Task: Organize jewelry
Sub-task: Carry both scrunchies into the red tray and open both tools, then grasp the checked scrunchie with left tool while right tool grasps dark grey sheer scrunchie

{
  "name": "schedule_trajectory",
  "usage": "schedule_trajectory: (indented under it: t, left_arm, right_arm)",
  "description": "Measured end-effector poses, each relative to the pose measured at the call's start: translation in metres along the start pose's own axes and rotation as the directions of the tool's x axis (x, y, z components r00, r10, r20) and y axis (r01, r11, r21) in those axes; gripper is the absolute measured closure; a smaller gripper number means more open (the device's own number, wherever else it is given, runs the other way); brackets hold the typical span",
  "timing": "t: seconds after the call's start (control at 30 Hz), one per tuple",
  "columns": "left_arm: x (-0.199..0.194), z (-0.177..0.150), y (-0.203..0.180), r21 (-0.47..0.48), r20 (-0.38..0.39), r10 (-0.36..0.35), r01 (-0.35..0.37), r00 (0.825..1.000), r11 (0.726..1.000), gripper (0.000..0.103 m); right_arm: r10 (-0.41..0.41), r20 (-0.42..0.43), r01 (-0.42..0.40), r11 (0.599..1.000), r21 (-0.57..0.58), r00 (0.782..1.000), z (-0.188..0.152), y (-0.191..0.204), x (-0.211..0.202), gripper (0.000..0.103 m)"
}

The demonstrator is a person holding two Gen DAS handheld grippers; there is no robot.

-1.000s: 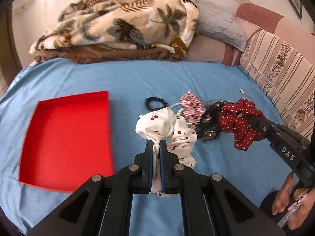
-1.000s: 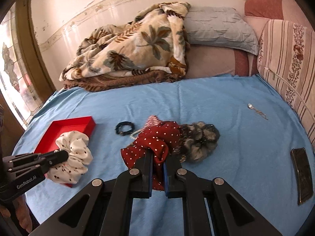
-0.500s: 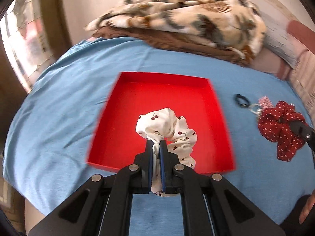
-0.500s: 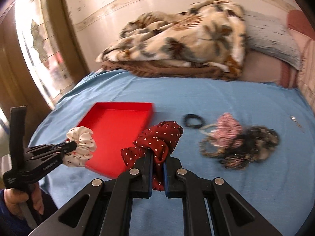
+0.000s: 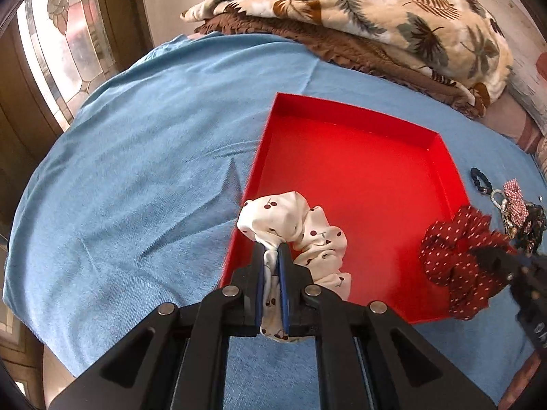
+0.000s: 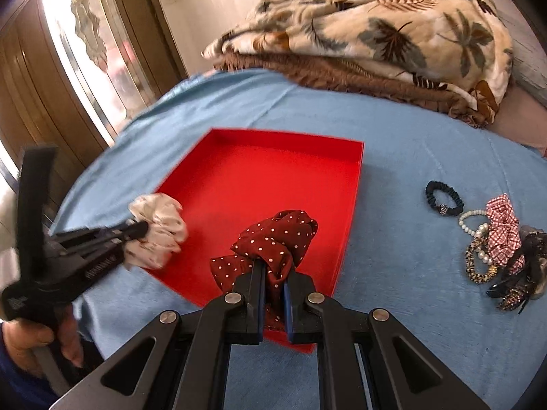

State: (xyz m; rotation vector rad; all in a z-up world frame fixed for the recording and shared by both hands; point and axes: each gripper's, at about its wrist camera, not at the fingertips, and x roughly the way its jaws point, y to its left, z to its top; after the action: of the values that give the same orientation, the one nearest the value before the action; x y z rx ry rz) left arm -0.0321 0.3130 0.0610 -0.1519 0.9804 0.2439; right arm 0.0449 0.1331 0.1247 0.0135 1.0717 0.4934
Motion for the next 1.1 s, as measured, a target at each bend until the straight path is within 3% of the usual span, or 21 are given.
schedule_trajectory:
  t: [0.13, 0.3, 0.43, 0.5, 0.77, 1.1]
  left_arm:
    - [0.002, -0.001, 0.002, -0.019, 0.002, -0.006, 0.006, 1.0, 1.0, 0.092]
    - [-0.006, -0.001, 0.005, -0.046, 0.021, -0.017, 0.018, 1.0, 0.999, 0.076]
    - [-0.022, -0.001, 0.009, -0.086, 0.053, -0.032, 0.037, 0.998, 0.996, 0.054]
    - [-0.033, 0.0, 0.01, -0.099, 0.08, -0.036, 0.044, 0.996, 0.994, 0.053]
    - [-0.06, 0.001, 0.001, -0.1, 0.108, -0.036, 0.047, 0.994, 0.994, 0.052]
    - [-0.091, -0.001, -0.074, 0.048, 0.134, -0.119, 0.114, 0.984, 0.992, 0.052]
  right_arm:
    - [-0.017, -0.026, 0.017, 1.0, -0.001, 1.0, -0.005, -0.002, 0.008, 0.092]
    - [-0.029, -0.026, 0.029, 0.999, -0.018, 0.999, -0.01, -0.001, 0.007, 0.092]
    - [-0.024, -0.006, 0.024, 0.999, -0.036, 1.0, -0.01, 0.003, -0.003, 0.072]
    - [-0.024, 0.008, 0.024, 0.999, -0.042, 1.0, -0.011, 0.004, -0.009, 0.065]
    - [-0.005, 0.066, 0.008, 0.999, -0.046, 0.998, -0.015, 0.0, -0.042, 0.054]
    - [-0.098, 0.114, 0.09, 0.993, 0.07, 0.989, -0.046, -0.08, -0.104, 0.046]
